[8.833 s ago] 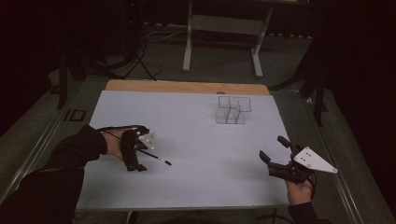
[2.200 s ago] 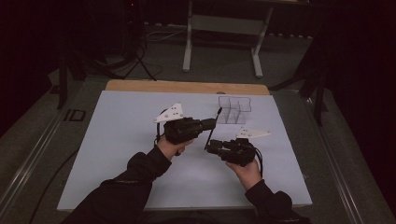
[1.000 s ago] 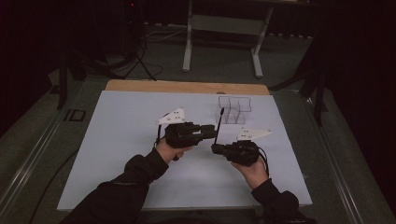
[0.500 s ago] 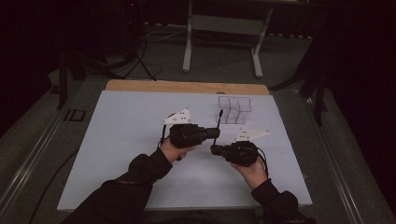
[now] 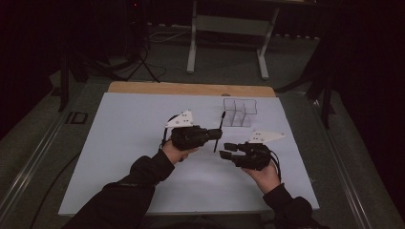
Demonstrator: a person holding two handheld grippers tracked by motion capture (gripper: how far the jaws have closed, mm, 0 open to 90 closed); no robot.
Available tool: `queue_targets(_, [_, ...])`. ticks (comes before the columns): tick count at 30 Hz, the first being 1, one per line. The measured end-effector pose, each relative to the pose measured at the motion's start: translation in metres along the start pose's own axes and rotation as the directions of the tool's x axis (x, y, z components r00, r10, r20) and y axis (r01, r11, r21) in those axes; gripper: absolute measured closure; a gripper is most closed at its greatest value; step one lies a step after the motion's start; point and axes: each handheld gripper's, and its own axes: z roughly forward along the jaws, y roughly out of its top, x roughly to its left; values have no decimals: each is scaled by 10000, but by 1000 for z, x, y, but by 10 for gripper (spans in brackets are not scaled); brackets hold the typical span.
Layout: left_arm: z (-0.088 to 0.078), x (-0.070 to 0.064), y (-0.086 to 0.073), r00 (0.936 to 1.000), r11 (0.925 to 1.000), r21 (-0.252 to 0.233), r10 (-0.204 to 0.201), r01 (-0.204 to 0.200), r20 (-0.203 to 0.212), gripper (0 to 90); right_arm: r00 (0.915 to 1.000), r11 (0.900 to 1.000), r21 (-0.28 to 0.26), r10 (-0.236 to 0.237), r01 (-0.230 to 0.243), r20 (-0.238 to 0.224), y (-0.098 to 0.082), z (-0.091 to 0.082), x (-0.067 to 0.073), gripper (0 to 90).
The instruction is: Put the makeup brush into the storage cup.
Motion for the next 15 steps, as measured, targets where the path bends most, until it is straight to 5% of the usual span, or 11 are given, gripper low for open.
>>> queue_targets(5, [0, 1, -1, 9999, 9999, 102, 105, -104, -105, 865, 10000, 9999, -163, -2, 2, 48, 4, -9, -1, 471])
queue_targets(15, [0, 3, -4, 9996, 9997, 204, 147, -142, -236, 865, 9999, 9964, -840, 78, -87, -101, 21, -26, 2, 460])
